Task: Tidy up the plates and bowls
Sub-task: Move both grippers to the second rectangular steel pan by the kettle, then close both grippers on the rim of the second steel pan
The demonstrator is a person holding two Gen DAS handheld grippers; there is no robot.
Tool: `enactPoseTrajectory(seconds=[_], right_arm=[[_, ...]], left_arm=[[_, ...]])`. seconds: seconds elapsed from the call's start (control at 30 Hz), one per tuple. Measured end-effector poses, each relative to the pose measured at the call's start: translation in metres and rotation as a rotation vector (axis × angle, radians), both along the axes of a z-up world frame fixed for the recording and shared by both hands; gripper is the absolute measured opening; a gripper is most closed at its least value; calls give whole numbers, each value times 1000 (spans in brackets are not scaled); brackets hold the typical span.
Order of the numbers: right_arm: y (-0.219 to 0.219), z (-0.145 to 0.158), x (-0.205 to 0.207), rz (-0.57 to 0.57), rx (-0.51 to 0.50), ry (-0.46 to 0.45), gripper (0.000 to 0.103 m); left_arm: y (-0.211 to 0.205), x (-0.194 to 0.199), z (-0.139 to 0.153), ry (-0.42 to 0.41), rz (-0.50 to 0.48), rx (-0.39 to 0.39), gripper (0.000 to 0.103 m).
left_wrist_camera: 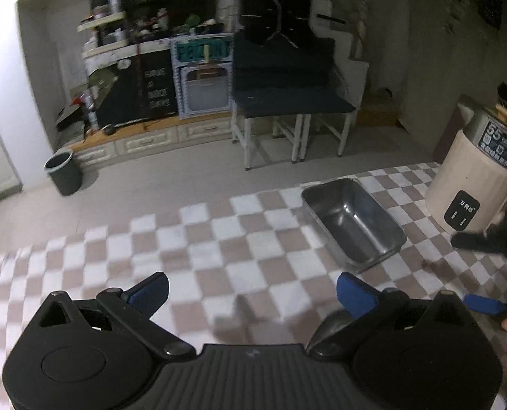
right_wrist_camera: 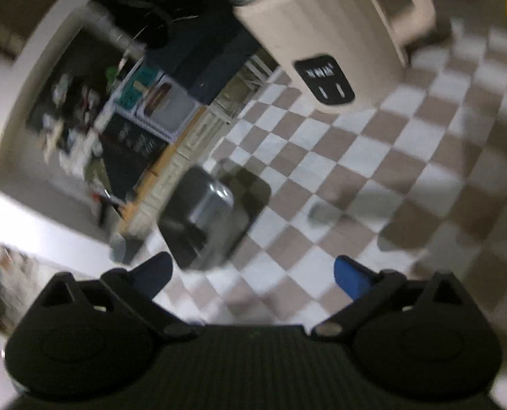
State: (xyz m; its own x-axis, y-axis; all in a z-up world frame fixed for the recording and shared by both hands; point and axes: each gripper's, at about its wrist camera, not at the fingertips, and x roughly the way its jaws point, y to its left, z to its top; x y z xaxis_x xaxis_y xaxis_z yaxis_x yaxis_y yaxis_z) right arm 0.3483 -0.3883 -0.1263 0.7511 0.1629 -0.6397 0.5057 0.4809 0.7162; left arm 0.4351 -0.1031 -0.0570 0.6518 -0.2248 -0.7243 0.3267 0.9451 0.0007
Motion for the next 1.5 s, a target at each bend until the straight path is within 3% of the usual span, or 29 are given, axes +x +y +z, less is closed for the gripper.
enactPoseTrajectory(seconds=[0.07,0.17,0.33,0.47,0.57,0.77,0.93,1.07,1.2,1.33,1.4,1.47,1.5], right_arm=[[-2,-7,14,-9,49,-18,100],[1,-18,35,25,41,-36,96],[12,-33,55,63,46,2,78],[25,-31,58,66,41,-30,60],[36,-29,60,98,-3,-50,50],[41,-22,64,134,-152,-40,17],[21,-21,61,98,-212,-54,14],[15,-18,55,76,-234,-48,2],[16,-25,53,61,-172,-29,3],[28,-32,46,-15,-34,0,13],[35,-36,38,-84,11,-1,34],[41,-41,35,-102,44,-16,47],[43,-43,33,-117,54,-25,48]], left_arm=[[-14,14,-4,-11,-24,22,103],[-30,34,-10,-24,-32,39,103],[-57,64,-23,-46,-35,70,103],[-76,82,-31,-34,-20,96,103],[-84,89,-37,-20,-17,105,103],[-90,93,-46,-16,-24,111,99],[-85,95,-45,-15,-27,83,88],[-81,96,-44,-17,-36,63,84],[-82,95,-46,-22,-48,54,84],[-85,94,-49,-28,-49,54,84],[-85,94,-50,-29,-49,47,84],[-86,93,-52,-27,-54,43,84],[-88,93,-52,-26,-61,45,84]])
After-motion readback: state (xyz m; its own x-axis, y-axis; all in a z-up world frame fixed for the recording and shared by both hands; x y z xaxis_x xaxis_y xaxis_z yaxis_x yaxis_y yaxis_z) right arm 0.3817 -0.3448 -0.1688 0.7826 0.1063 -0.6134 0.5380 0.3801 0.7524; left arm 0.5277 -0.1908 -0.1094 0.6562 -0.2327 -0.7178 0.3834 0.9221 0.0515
